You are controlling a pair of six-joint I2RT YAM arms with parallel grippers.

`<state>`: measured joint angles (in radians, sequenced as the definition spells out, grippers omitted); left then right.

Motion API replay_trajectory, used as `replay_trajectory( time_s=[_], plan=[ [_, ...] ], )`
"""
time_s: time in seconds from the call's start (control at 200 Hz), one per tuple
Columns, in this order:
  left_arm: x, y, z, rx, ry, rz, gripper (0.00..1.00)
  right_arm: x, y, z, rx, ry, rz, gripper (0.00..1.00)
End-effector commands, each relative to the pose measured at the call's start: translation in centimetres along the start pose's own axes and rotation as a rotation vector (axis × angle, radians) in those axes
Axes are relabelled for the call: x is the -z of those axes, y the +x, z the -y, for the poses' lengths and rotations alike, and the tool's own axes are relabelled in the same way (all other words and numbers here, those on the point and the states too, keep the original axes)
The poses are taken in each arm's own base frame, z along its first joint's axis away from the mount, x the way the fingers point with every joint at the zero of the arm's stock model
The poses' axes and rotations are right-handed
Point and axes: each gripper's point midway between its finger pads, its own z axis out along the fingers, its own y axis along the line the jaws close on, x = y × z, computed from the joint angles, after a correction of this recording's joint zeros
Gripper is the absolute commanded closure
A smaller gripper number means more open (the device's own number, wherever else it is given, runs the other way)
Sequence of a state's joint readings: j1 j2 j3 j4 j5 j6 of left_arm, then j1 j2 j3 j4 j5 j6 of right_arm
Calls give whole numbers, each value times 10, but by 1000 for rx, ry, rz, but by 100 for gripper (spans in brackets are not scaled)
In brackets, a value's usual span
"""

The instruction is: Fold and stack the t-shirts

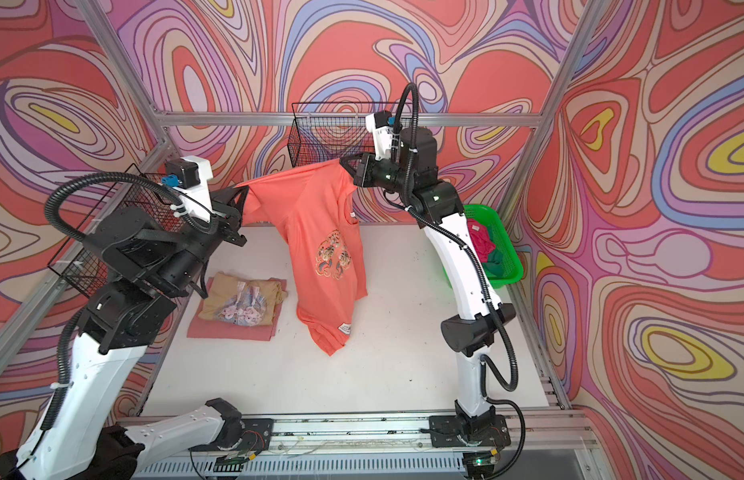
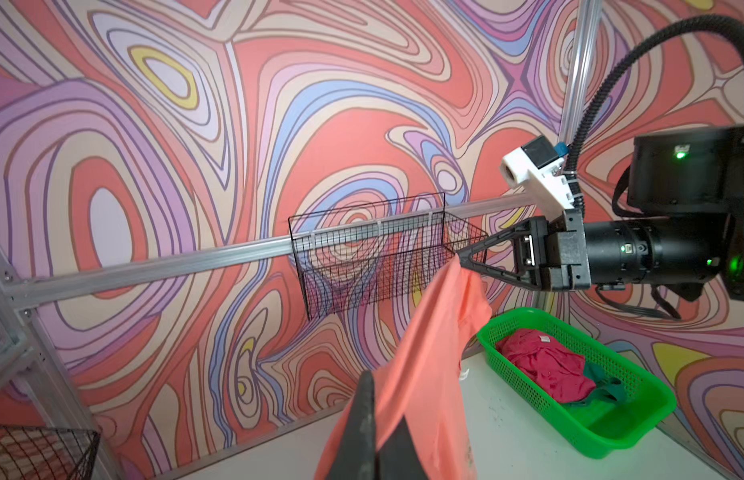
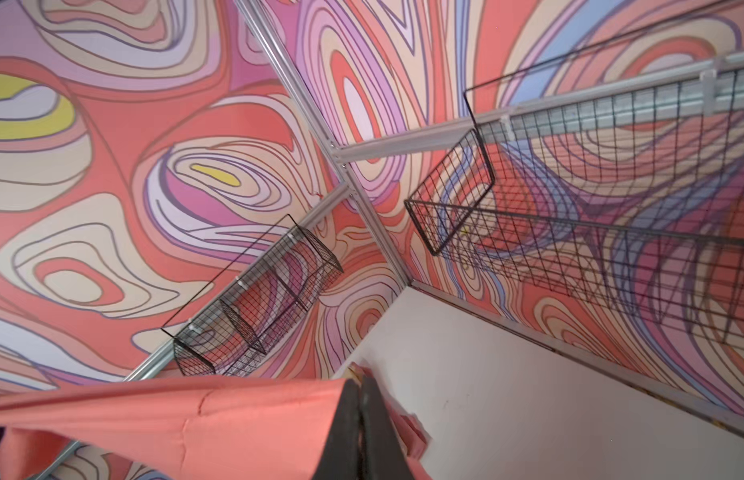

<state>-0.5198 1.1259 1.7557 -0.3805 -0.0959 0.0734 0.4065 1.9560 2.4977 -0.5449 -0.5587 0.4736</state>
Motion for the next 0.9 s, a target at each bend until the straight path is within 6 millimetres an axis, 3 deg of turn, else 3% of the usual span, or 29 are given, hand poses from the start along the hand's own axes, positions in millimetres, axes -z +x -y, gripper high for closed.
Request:
replay_trajectory(
  time_s=[0.0, 0.065, 0.18, 0.295, 0.371, 0.486, 0.641, 0.691, 0.771, 0.896],
  plan=[
    [29, -43, 13, -12, 97, 84, 100, 56, -68, -39, 108, -43, 255, 100],
    [29, -29, 31, 23, 190, 36, 100, 72, -63, -41, 145, -3, 259, 100],
    [20, 24, 56, 107, 277, -107, 100, 87, -21, -10, 121, 116, 212, 100],
    [13, 104, 81, 192, 301, -250, 100, 103, 36, 30, 41, 217, 166, 100],
    [14, 162, 99, 259, 307, -365, 100, 117, 71, 45, -10, 253, 147, 100],
    [30, 238, 132, 300, 327, -518, 100, 138, 118, 61, -81, 297, 126, 100],
    [62, 301, 167, 345, 369, -660, 95, 158, 184, 78, -183, 347, 33, 100],
    [68, 312, 171, 380, 388, -674, 85, 169, 200, 82, -197, 374, 23, 100],
    [77, 328, 174, 380, 404, -714, 62, 184, 218, 84, -208, 402, 17, 100],
    [78, 332, 163, 292, 364, -737, 18, 201, 242, 90, -227, 461, -17, 100]
  ],
)
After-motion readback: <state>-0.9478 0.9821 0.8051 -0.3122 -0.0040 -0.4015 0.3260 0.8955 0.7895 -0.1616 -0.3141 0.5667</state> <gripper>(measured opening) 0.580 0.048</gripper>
